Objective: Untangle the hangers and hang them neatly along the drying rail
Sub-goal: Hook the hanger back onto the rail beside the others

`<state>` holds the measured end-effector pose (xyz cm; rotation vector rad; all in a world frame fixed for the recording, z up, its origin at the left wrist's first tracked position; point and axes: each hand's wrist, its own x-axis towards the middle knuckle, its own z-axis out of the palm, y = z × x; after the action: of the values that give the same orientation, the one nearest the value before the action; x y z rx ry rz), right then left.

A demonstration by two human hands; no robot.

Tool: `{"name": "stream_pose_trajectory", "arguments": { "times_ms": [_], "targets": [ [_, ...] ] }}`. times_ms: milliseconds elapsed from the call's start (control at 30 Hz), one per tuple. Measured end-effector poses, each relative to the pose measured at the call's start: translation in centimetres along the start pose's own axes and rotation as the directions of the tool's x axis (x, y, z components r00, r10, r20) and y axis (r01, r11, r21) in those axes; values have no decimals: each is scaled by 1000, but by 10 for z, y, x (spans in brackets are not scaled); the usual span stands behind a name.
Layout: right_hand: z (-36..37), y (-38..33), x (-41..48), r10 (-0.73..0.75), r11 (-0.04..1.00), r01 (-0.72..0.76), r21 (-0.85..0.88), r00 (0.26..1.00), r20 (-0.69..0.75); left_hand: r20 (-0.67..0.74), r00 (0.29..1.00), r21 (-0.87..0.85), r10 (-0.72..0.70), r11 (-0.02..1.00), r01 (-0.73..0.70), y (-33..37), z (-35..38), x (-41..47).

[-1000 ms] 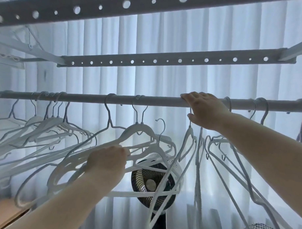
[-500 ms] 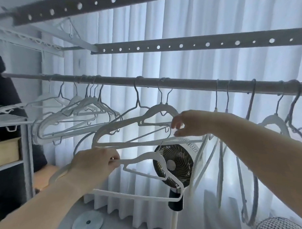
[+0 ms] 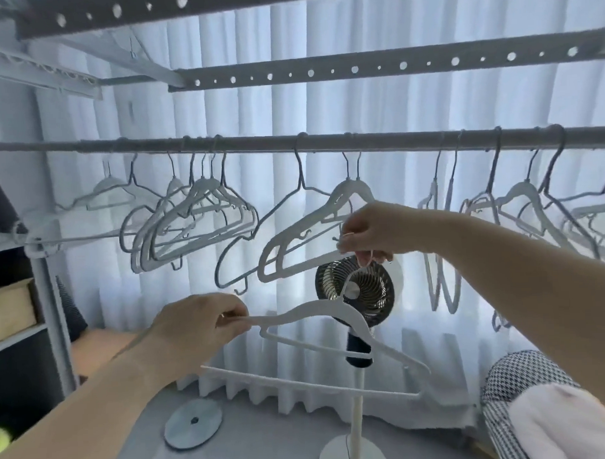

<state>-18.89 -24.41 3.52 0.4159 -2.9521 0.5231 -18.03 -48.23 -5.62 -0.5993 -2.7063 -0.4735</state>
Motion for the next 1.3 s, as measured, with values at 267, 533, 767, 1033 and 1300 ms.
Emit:
{"name": "stream_pose_trajectory", "arguments": {
  "times_ms": [267, 533, 767, 1033, 1300],
  "targets": [
    [3, -28, -39, 80, 930, -99, 353, 995, 67, 95, 994, -195, -51, 978, 69, -17, 20, -20],
    [11, -37, -55, 240, 816, -247, 523, 967, 83, 134, 990, -474, -47, 874, 106, 10, 36, -31],
    [10, -40, -57, 358, 668, -191, 720, 930, -86, 358, 924, -646, 135, 750, 141, 50, 35, -40],
    [10, -41, -49, 399, 629, -92, 772, 890, -219, 274, 953, -448, 127, 894, 10, 64, 43, -41],
    [8, -28, -37, 418, 742, -123, 659, 853, -312, 216, 974, -524, 69, 850, 56, 68, 41, -20]
  ]
}}
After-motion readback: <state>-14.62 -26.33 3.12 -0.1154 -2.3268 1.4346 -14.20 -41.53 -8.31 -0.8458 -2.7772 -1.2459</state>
